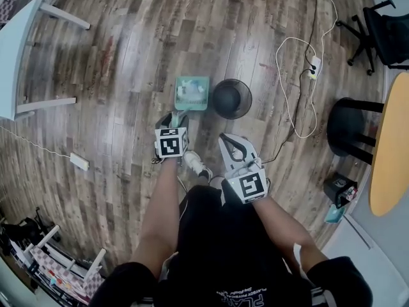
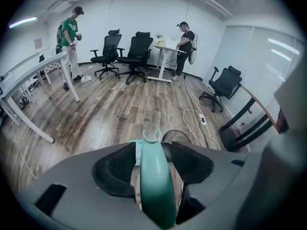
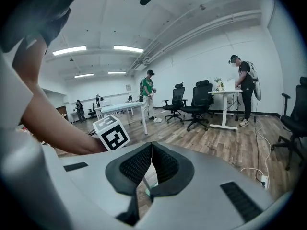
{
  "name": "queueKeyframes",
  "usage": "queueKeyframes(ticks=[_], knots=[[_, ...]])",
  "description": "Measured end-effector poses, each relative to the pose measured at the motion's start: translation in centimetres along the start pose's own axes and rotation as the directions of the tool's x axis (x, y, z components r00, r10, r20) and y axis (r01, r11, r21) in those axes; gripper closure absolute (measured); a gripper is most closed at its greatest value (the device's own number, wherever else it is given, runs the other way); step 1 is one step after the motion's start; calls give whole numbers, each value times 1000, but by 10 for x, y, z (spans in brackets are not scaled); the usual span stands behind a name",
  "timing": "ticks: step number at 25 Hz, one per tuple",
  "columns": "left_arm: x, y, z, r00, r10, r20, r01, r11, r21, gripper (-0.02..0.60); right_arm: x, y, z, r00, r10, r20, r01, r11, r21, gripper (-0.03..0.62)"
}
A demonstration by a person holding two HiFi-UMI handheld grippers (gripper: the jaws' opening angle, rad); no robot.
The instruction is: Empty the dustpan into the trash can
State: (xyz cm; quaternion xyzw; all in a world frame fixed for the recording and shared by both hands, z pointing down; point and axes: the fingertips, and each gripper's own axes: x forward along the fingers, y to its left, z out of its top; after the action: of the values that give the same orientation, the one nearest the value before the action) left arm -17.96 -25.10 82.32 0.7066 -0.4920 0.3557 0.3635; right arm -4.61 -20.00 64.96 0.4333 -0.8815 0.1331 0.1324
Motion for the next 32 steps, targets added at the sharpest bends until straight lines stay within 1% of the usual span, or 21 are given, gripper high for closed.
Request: queueKeyframes(ticks=[3,6,9,12,15,17,19,24,27,32], knots=[[7,1,-2,1000,0,-19,0,1000,-2,341,2,-13,-21,997,-47,-54,50,997,56,571],[12,1,-5,999,-9,-31,8,1000,-15,342,0,-28,-41,988,-98,-116,107,991,77,571],[18,3,-8,999,-12,-48,10,1000,-26,344,-1,-37,-56,980,-122,-158,136,987,86,571],[23,3,-11,996,4,-85,-5,1000,-4,356,-3,-45,-60,977,-133,-169,150,984,93,570],[26,4,-11,995,18,-102,-19,1000,-5,393,-4,-50,-62,975,-136,-173,154,984,91,571],[26,5,-11,994,25,-104,-27,999,-22,437,-5,-51,-64,975,-136,-175,154,984,89,571],[28,4,-13,994,26,-108,-28,999,-22,439,-5,-50,-65,975,-134,-175,150,985,81,571],[30,6,-14,993,30,-116,-32,999,-15,443,0,-37,-61,980,-105,-171,110,994,21,571],[30,8,-11,993,38,-116,-40,999,-9,453,-2,-34,-62,980,-99,-170,103,995,15,571],[28,9,-13,993,70,-98,-67,997,37,465,-10,-30,-66,978,-104,-183,108,994,16,571]])
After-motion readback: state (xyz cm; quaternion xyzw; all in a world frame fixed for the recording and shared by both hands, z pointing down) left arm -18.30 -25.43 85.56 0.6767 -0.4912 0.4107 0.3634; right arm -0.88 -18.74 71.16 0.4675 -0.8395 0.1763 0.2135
